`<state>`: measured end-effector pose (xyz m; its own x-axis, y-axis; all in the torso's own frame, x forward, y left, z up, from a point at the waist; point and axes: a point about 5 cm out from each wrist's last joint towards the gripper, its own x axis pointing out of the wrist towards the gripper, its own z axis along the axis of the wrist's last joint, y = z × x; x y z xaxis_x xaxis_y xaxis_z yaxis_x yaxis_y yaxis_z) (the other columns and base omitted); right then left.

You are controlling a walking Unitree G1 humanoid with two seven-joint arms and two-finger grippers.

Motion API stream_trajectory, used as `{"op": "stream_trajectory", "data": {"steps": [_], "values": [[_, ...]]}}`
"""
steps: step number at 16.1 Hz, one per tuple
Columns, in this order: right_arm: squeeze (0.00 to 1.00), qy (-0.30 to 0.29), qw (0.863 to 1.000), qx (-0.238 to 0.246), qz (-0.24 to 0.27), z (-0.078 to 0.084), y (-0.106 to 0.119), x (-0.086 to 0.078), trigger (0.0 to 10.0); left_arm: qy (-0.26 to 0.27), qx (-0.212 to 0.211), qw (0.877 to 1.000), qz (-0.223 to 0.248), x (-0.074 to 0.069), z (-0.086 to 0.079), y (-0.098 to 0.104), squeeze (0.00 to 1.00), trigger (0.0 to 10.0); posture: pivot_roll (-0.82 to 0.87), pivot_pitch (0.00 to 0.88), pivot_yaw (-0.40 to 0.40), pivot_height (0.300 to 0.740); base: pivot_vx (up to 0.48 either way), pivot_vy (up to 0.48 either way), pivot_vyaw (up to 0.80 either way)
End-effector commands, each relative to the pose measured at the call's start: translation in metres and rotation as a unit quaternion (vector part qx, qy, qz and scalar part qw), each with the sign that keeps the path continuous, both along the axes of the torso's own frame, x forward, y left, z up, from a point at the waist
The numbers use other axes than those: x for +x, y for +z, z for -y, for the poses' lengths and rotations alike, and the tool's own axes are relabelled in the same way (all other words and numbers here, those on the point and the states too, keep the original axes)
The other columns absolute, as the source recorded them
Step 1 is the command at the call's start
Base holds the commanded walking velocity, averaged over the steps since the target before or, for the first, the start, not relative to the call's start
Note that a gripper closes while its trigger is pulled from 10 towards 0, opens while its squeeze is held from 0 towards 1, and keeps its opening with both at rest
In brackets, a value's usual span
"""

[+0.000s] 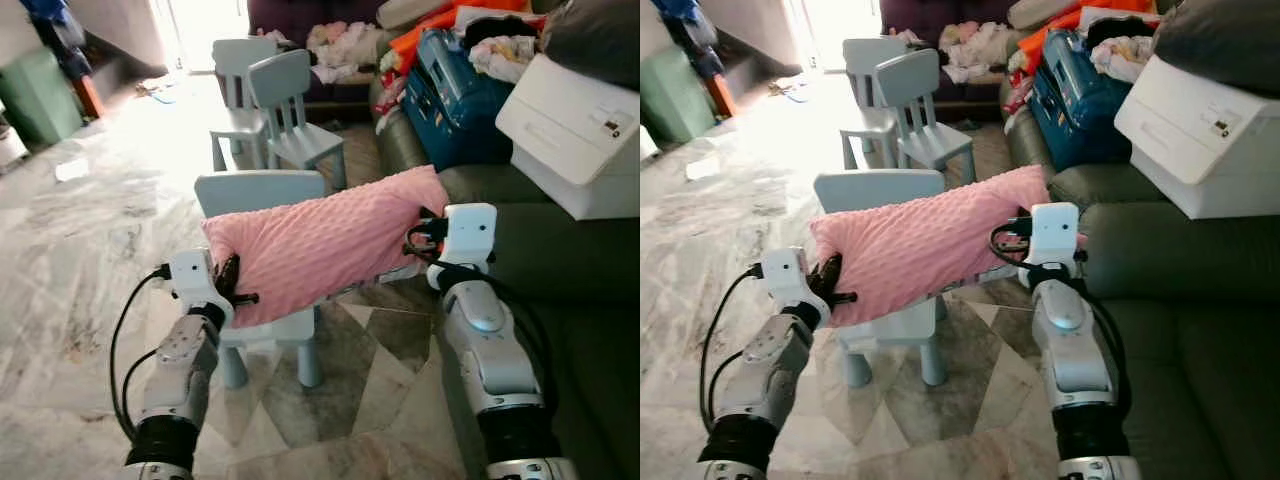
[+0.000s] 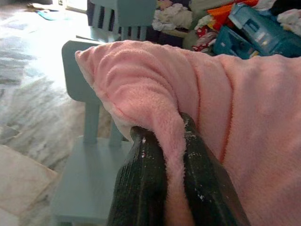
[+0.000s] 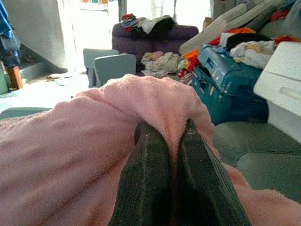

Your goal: Move the pillow to the sofa

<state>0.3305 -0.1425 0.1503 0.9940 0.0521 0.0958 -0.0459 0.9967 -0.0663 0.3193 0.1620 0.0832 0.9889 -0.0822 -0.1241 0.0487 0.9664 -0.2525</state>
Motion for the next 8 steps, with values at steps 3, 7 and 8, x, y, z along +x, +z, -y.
{"op": "stream_trajectory", "data": {"steps": [3, 7, 8], "values": [[0.0, 0.006, 1.0, -0.007, 0.001, -0.001, 0.0006, 0.0021, 10.0, 0.007, 0.007, 1.0, -0.002, -0.0017, -0.0053, -0.0011, 0.0, 10.0, -0.13, 0.0, 0.048, 0.74, 0.0, 0.0, 0.0], [0.0, 0.009, 1.0, 0.0, -0.009, -0.0008, -0.0017, 0.0024, 10.0, 0.004, 0.008, 1.0, -0.005, -0.0014, -0.0039, -0.0018, 0.0, 10.0, -0.13, 0.0, 0.047, 0.74, 0.0, 0.0, -0.6], [0.0, 0.009, 1.0, -0.001, -0.008, -0.0007, -0.0017, 0.0022, 10.0, 0.005, 0.007, 1.0, -0.005, -0.0013, -0.0039, -0.0018, 0.0, 10.0, -0.14, 0.0, 0.046, 0.74, 0.0, 0.0, -0.8]]}}
